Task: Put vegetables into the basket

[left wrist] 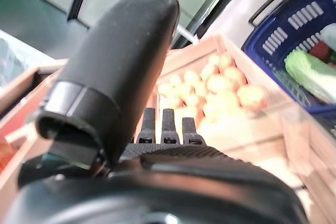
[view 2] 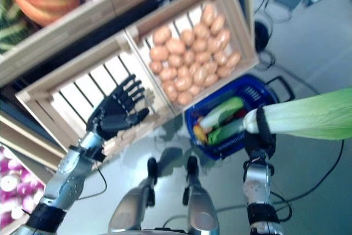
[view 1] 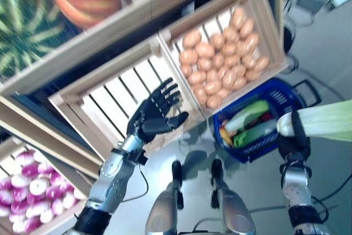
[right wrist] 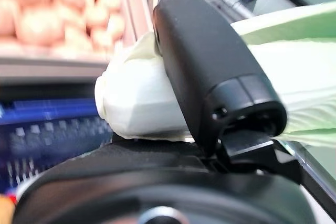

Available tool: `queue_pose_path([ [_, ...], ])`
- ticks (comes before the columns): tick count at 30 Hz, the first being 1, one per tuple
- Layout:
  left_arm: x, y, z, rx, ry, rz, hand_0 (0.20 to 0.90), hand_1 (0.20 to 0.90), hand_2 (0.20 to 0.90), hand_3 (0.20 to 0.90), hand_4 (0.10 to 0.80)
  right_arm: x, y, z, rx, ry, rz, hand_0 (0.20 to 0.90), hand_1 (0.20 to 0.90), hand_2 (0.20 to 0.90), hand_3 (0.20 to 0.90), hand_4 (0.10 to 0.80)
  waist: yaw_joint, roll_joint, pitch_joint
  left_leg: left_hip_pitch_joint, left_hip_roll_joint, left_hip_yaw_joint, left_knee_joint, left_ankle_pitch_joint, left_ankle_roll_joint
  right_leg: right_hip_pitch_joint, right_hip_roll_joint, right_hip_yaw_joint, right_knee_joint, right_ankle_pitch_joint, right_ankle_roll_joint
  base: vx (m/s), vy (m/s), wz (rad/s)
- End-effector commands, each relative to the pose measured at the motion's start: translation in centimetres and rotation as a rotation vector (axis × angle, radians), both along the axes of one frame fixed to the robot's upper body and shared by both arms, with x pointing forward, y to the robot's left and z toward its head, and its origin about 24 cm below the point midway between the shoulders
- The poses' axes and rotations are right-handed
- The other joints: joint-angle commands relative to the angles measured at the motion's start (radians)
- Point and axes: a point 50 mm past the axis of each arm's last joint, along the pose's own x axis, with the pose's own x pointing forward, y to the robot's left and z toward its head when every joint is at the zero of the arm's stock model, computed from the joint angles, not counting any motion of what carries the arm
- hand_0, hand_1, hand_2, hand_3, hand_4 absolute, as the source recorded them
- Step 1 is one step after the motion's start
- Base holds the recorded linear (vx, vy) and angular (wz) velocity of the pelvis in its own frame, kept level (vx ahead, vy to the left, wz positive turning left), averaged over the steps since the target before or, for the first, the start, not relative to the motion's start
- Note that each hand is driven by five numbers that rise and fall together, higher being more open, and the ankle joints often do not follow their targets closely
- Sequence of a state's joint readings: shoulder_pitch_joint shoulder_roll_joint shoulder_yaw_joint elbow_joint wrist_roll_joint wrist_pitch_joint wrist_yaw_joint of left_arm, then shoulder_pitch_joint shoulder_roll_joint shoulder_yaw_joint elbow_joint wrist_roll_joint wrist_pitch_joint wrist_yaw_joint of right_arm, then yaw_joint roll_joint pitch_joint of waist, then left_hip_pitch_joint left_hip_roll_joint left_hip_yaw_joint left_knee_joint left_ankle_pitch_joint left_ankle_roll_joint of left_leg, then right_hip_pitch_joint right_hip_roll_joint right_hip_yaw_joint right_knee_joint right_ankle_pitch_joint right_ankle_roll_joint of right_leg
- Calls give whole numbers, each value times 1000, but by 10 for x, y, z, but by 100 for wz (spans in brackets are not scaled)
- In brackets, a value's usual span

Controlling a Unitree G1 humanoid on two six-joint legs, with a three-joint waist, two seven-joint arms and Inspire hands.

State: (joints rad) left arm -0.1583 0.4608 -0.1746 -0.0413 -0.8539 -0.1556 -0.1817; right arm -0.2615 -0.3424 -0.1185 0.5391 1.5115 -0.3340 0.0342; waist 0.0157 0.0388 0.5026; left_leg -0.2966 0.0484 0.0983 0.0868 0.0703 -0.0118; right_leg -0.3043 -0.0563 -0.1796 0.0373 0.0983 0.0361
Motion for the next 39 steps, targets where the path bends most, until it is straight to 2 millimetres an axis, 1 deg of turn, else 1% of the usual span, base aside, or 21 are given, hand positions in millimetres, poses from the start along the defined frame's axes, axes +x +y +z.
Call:
queue_pose_path([
  [1,-5,-1,54,-106,-307,-24,900,900,900,900,800,6,-28,51,-33,-235,-140,300,300,300,300,400,16,-16,5,-119,-15,-48,167,-55,-27,-59,-51,-19,221,-84,27,-160,-44,7],
  [2,-4,-4,59,-123,-334,-37,900,900,900,900,800,10,-27,52,-35,-249,-137,300,300,300,300,400,22,-11,17,-166,-20,-58,203,-60,-28,-97,-58,-25,257,-93,25,-136,-44,11],
  [5,-3,-11,69,-137,-377,-41,900,900,900,900,800,18,-32,54,-13,-245,-157,300,300,300,300,400,35,-5,17,-275,-31,-61,257,-70,-21,-208,-80,-38,323,-102,24,-128,-36,16],
  [6,-1,-14,71,-140,-379,-41,900,900,900,900,800,22,-34,55,-5,-240,-160,300,300,300,300,400,42,-1,17,-313,-38,-63,288,-87,-18,-251,-92,-41,359,-114,27,-114,-17,12],
  [7,0,-16,72,-141,-379,-41,900,900,900,900,800,23,-35,56,-2,-237,-162,300,300,300,300,400,44,1,17,-336,-43,-66,296,-82,-16,-274,-95,-42,367,-108,25,-98,-10,17],
  [8,2,-19,73,-140,-372,-40,900,900,900,900,800,29,-38,61,1,-233,-159,300,300,300,300,400,51,6,17,-372,-49,-66,322,-95,-10,-323,-102,-38,408,-120,27,-94,0,15],
  [10,4,-23,72,-147,-356,-57,900,900,900,900,800,37,-35,65,-1,-217,-133,300,300,300,300,400,57,13,17,-441,-57,-75,372,-105,-3,-401,-113,-21,460,-126,24,-86,-3,9],
  [12,5,-25,72,-147,-355,-53,900,900,900,900,800,41,-32,67,-5,-204,-114,300,300,300,300,400,59,18,17,-475,-58,-76,392,-108,-2,-439,-117,-16,485,-129,24,-54,-4,2],
  [16,8,-31,76,-79,-388,36,900,900,900,900,800,60,-13,80,-36,-208,-13,300,300,300,300,400,63,27,17,-559,-61,-74,446,-114,5,-529,-106,-2,543,-137,11,-56,-18,4],
  [17,8,-31,77,-82,-389,36,900,900,900,900,800,61,-12,81,-36,-207,-11,300,300,300,300,400,64,27,17,-564,-61,-74,450,-114,5,-534,-106,-1,547,-137,11,-40,-14,2],
  [18,10,-33,79,-103,-388,30,900,900,900,900,800,65,-8,84,-50,-183,7,300,300,300,300,400,65,30,17,-581,-60,-75,463,-114,6,-550,-104,1,565,-141,9,-25,-5,3],
  [20,12,-34,82,-129,-390,33,900,900,900,900,800,72,-2,83,-100,-69,34,300,300,300,300,400,67,36,17,-620,-62,-76,492,-117,3,-585,-101,9,600,-147,7,-23,-14,4],
  [23,16,-37,87,-155,-383,24,900,900,900,900,800,79,-1,85,-160,86,6,300,300,300,300,400,72,44,17,-658,-63,-72,508,-113,7,-624,-97,12,623,-147,2,0,0,0],
  [25,17,-38,88,-156,-376,25,900,900,900,900,800,81,-4,85,-167,146,-5,300,300,300,300,400,77,48,17,-677,-67,-78,512,-109,1,-639,-97,14,627,-143,3,0,0,0],
  [29,17,-42,87,-183,-370,12,900,900,900,900,800,84,-5,83,-183,213,4,300,300,300,300,400,82,55,17,-698,-68,-81,507,-103,-1,-659,-94,13,623,-142,-1,5,-21,-1],
  [32,18,-42,85,-197,-360,19,900,900,900,900,800,85,1,71,-190,303,23,300,300,300,300,400,85,57,17,-698,-71,-84,494,-100,1,-662,-82,12,612,-138,-6,15,-57,6],
  [35,18,-43,85,-193,-354,10,900,900,900,900,800,86,1,72,-185,305,23,300,300,300,300,400,91,56,17,-693,-76,-92,480,-95,1,-658,-78,7,596,-136,-7,33,-73,5],
  [36,17,-44,84,-190,-358,3,900,900,900,900,800,86,-1,74,-172,281,9,392,392,392,392,461,92,57,17,-694,-78,-94,480,-94,1,-659,-79,5,594,-134,-7,34,-41,4],
  [37,17,-44,83,-189,-358,3,900,900,900,900,800,86,0,74,-164,274,13,679,679,679,679,653,92,58,17,-694,-80,-97,480,-95,0,-659,-78,4,594,-134,-8,38,-32,2],
  [38,17,-43,81,-191,-353,7,900,900,900,900,800,86,1,73,-163,284,13,900,900,900,900,800,92,59,17,-695,-83,-99,480,-95,0,-660,-75,4,595,-134,-8,31,-20,1],
  [39,17,-43,80,-192,-351,9,900,900,900,900,800,86,1,72,-160,294,12,900,900,900,900,800,91,60,17,-696,-83,-100,480,-94,1,-661,-73,5,596,-134,-9,33,-28,0],
])
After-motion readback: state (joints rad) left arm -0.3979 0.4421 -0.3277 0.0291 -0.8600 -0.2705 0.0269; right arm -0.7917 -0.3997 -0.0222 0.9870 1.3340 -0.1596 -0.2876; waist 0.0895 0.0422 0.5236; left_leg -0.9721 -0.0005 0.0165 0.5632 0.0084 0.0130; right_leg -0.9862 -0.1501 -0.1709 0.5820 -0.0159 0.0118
